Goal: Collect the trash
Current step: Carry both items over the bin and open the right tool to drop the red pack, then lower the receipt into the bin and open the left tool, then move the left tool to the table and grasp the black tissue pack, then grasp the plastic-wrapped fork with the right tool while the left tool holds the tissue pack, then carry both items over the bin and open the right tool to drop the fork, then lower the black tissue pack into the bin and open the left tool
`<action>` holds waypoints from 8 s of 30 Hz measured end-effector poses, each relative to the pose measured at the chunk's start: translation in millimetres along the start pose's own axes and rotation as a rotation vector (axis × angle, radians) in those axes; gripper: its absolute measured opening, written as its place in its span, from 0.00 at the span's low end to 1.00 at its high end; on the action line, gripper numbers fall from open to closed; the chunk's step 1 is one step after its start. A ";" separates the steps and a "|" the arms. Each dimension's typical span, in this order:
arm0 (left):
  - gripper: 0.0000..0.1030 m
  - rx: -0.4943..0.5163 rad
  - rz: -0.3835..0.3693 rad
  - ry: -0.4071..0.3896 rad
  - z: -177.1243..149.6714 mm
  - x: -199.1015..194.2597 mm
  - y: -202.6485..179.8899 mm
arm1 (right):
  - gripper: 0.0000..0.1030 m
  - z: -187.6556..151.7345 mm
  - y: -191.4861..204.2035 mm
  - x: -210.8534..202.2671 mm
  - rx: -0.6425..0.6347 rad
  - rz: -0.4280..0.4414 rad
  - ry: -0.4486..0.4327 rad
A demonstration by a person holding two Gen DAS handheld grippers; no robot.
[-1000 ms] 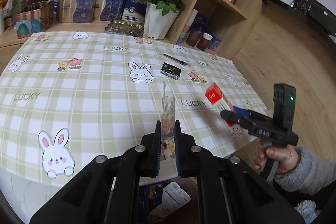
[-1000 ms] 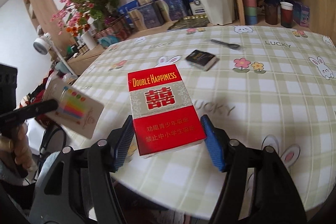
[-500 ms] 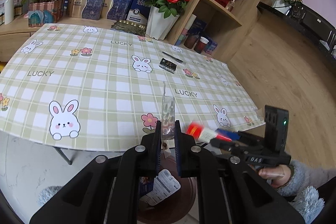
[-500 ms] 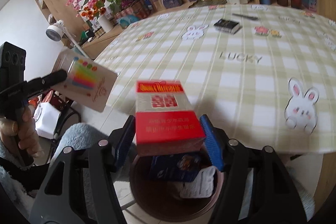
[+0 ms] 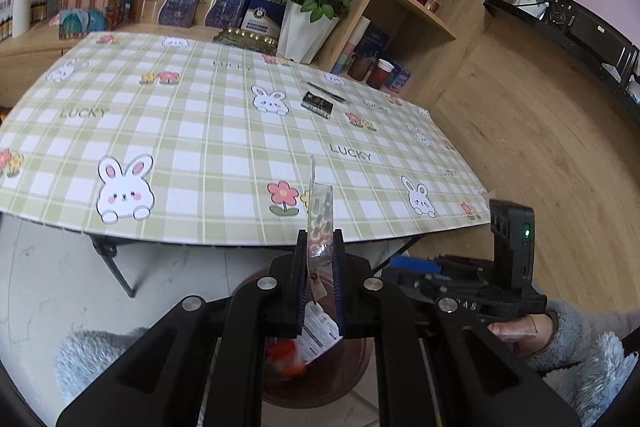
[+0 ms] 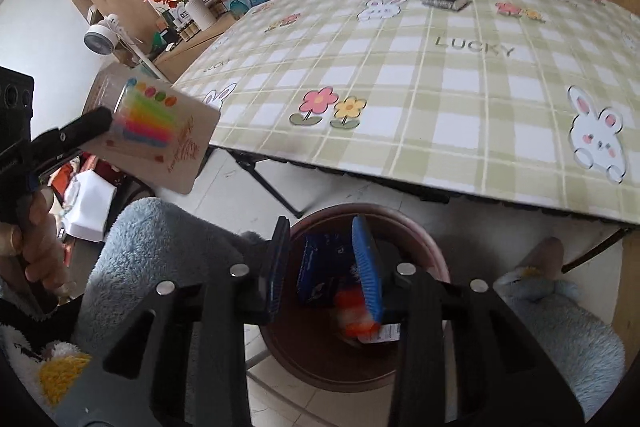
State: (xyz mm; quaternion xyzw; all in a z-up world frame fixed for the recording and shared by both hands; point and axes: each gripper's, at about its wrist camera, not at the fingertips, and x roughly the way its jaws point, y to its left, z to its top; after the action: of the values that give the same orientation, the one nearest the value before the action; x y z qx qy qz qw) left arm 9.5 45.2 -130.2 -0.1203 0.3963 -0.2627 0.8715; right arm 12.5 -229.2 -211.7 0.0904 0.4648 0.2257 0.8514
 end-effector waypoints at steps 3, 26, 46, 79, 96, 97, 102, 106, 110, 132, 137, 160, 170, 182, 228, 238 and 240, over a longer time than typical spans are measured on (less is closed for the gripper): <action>0.11 0.000 -0.011 0.014 -2.5 2.3 0.1 | 0.52 5.6 -3.3 -11.3 0.011 -0.044 -0.054; 0.11 0.103 -0.107 0.301 -68.4 112.5 -19.9 | 0.94 -5.1 -38.4 -57.3 0.179 -0.306 -0.304; 0.31 0.171 -0.054 0.378 -80.9 130.3 -23.5 | 0.94 -11.3 -30.1 -36.9 0.172 -0.343 -0.236; 0.89 0.121 0.107 0.012 88.6 140.2 -2.2 | 0.95 80.5 -111.8 -35.4 0.081 -0.383 -0.224; 0.89 0.322 0.135 0.149 195.2 343.9 -29.3 | 0.95 144.6 -210.9 -1.7 0.173 -0.321 -0.160; 0.89 0.338 0.148 0.160 198.1 354.3 -30.7 | 0.95 149.5 -213.9 0.4 0.158 -0.317 -0.148; 0.89 0.344 0.189 0.212 210.6 392.0 -26.6 | 0.95 169.2 -220.6 5.8 0.104 -0.313 -0.107; 0.65 0.367 0.176 0.239 213.9 404.1 -23.6 | 0.95 186.1 -222.6 12.4 0.085 -0.281 -0.101; 0.50 0.449 0.183 0.217 210.0 392.7 -23.8 | 0.95 196.9 -221.9 24.6 0.052 -0.284 -0.080; 0.49 0.036 0.198 -0.043 142.0 168.0 80.7 | 0.62 334.3 -225.2 175.1 -0.096 -0.334 0.036; 0.49 -0.028 0.226 -0.063 122.2 140.0 94.5 | 0.45 338.0 -220.5 180.1 -0.076 -0.349 0.048; 0.49 0.027 0.116 -0.076 56.2 57.6 11.6 | 0.14 209.9 -118.1 1.1 0.135 -0.097 -0.248; 0.49 0.035 0.120 -0.060 12.6 13.4 -2.7 | 0.14 89.5 -55.9 -28.6 0.094 -0.033 -0.216; 0.49 0.049 0.118 -0.036 -15.0 8.2 -13.8 | 0.14 -20.4 -0.9 21.3 0.047 0.040 0.043; 0.50 0.353 0.120 0.309 -77.1 120.3 -25.5 | 0.94 9.9 -33.3 -48.9 0.092 -0.322 -0.302; 0.64 0.362 0.131 0.336 -82.1 125.8 -26.8 | 0.94 7.2 -33.8 -41.4 0.101 -0.314 -0.269; 0.68 0.348 0.134 0.330 -80.7 124.8 -25.2 | 0.94 7.0 -34.2 -39.4 0.105 -0.311 -0.260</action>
State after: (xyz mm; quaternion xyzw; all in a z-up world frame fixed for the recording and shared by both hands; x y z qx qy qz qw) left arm 8.0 -44.9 -251.0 0.1028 0.4891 -0.2847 0.8180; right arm 10.2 -277.4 -190.7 0.0901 0.3703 0.0533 0.9230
